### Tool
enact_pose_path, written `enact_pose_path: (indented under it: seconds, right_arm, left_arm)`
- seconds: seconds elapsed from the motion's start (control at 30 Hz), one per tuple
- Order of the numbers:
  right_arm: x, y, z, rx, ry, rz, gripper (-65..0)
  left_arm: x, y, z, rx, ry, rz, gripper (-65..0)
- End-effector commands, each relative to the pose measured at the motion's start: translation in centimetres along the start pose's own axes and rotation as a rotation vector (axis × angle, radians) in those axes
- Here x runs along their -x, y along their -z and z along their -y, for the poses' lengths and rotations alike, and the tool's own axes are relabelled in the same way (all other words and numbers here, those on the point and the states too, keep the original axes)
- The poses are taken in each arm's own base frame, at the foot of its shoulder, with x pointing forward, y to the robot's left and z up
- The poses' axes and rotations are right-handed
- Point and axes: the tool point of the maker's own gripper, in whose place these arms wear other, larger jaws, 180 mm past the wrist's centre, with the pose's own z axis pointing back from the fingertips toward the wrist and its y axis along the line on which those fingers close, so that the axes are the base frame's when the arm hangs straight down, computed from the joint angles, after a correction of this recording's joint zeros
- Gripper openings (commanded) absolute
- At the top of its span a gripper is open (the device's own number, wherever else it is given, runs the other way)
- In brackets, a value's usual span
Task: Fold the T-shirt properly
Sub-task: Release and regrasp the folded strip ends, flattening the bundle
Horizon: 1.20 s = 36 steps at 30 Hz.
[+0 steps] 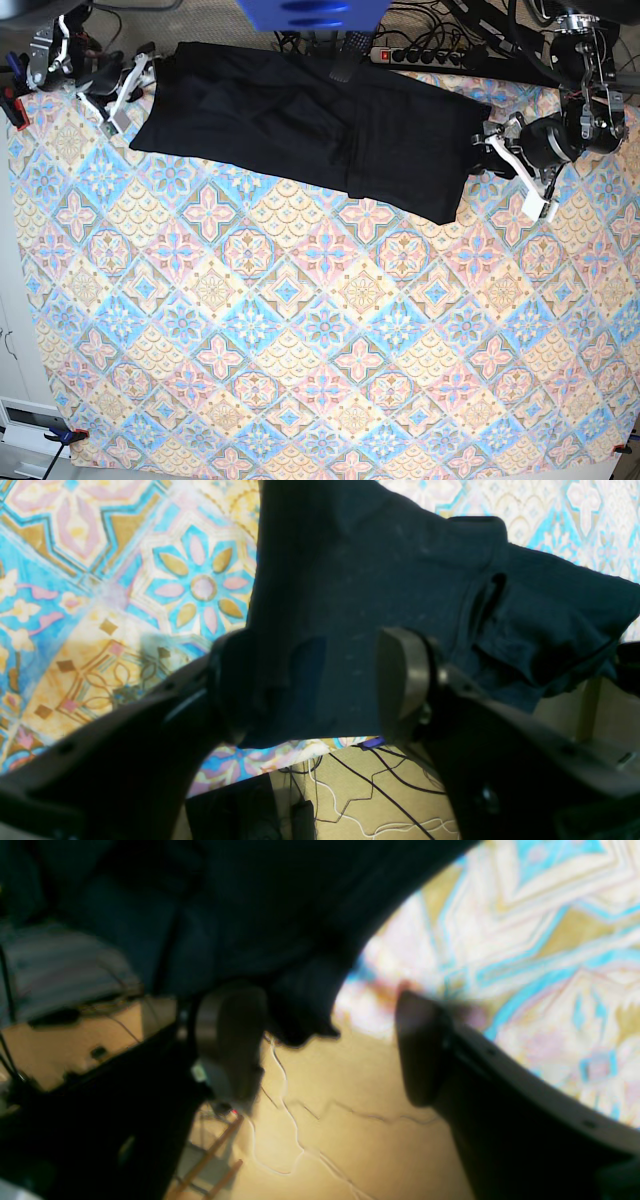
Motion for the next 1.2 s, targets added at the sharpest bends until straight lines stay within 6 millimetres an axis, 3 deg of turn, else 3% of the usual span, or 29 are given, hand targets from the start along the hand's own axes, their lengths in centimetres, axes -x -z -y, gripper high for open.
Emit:
enact_pose_path:
  seconds: [0.0,0.13,0.4,0.67,0.83,1.17]
  right_arm:
    - [-1.1,-0.4,0.3,-0.011,0.01,0.043,-21.7]
    - [-2.1,0.0,0.6,-0.053,0.085,0.097,-21.7]
    - [-1.3,0.1,1.8,-0.039,0.149,0.098,-21.7]
    - [-1.6,0.9,0.7,-0.104,0.22,0.137,-21.7]
    - [-1.4,1.2,0.0,-0.121,0.225,0.122,-21.7]
    - [-0.8,3.1,-3.3,-0.201,0.207,0.08,-21.7]
  left_arm:
    - [-0.9,-0.5,0.0,0.002,0.017,0.028,-30.4]
    - [-0.9,-0.5,0.0,0.002,0.017,0.028,-30.4]
    - [-0.9,-0.5,-0.1,-0.001,0.018,0.027,-30.4]
    - [-1.7,-0.4,-0.1,0.001,0.018,0.04,-30.4]
    - [-1.3,0.0,-0.6,0.0,-0.004,0.025,-30.4]
    - [-1.3,1.0,-1.0,0.011,-0.025,0.008,-30.4]
